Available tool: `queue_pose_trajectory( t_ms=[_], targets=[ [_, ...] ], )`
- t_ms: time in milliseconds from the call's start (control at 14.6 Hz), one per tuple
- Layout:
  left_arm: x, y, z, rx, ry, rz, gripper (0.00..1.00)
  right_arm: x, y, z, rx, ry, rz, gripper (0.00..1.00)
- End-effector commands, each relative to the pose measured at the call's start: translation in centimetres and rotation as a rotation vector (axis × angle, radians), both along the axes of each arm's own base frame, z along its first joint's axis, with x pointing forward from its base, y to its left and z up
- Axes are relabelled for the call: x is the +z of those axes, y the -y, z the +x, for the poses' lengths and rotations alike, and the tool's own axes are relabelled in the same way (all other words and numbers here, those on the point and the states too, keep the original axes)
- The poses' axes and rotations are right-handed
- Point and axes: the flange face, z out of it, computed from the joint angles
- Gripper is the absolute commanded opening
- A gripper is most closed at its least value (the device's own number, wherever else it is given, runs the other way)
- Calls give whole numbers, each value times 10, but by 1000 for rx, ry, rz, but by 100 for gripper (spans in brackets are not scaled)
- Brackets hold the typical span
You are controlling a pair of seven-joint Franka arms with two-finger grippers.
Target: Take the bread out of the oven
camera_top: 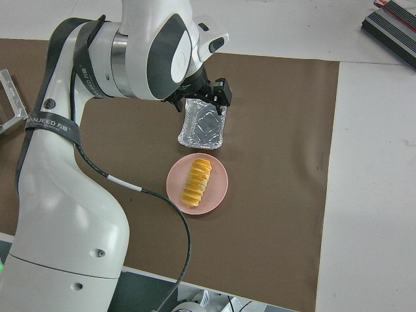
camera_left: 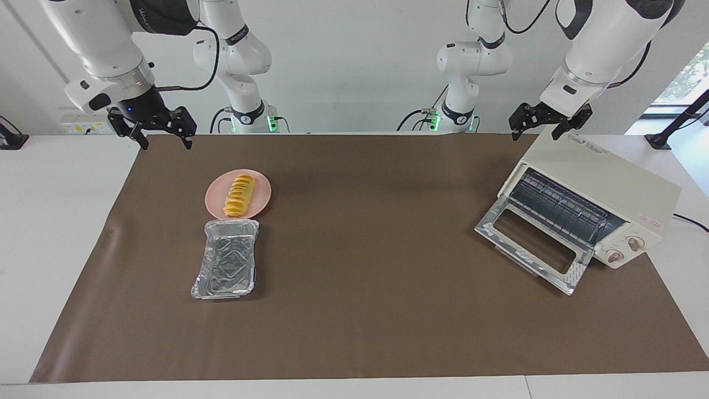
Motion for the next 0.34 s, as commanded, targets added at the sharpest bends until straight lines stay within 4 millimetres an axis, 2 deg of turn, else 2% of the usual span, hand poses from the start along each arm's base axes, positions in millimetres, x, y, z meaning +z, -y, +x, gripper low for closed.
queue_pose_trajectory(
  t_ms=[0,273],
  targets=[
    [3,-3,-7,-2,3,14,100,-1,0,1,20,-17,-10,100],
    [3,-4,-7,-1,5,14,100,0,0,1,17,-14,-10,100]
  ],
)
